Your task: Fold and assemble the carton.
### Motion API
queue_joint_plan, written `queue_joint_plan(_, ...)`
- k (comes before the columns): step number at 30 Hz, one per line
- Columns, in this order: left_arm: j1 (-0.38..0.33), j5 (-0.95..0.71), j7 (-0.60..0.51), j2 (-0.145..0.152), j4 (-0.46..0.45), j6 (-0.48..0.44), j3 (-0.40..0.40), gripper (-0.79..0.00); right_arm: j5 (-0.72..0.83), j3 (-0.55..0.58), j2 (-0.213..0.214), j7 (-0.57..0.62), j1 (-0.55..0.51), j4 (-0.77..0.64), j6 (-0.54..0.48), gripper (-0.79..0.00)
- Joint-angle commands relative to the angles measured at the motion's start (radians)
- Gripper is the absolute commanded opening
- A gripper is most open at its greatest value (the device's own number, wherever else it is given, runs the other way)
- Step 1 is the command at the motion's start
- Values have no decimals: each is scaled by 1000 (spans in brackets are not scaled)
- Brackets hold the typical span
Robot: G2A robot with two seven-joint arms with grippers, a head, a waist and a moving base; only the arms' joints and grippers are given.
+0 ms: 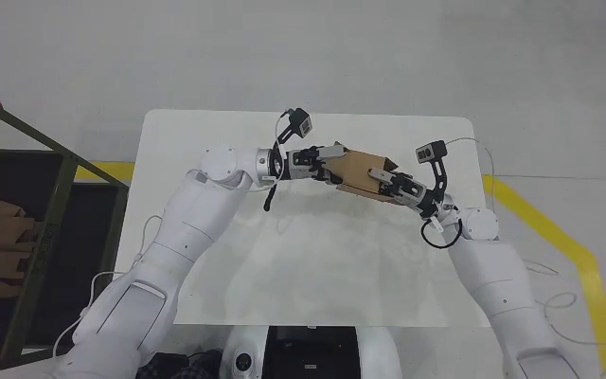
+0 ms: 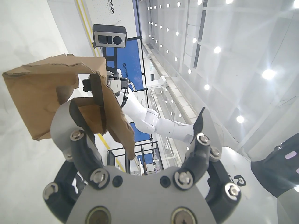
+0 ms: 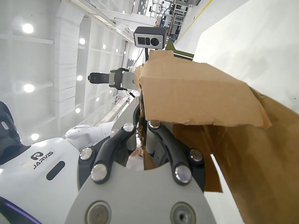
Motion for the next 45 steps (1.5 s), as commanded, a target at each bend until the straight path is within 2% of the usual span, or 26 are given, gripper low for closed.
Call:
queue_joint_plan(1, 0, 0, 5, 0, 4, -3, -3, 0, 1, 0, 0, 4, 2, 3, 2, -785)
queue_joint_plan(8, 4, -12, 26, 2, 17, -10, -21, 0, 27, 9, 1, 40, 14, 23, 20, -785)
queue_joint_plan(20, 6, -11, 100, 18, 29, -14, -98, 0, 41, 15, 8, 126, -3, 29, 52, -785)
queue_joint_plan(31, -22, -2, 100, 3, 49, 7, -51, 0, 28, -41, -4, 141, -15, 10, 70, -785)
queue_joint_plan(45, -25, -5, 56, -9, 27, 18, -10, 0, 57, 3, 0, 121, 6, 21, 54, -785)
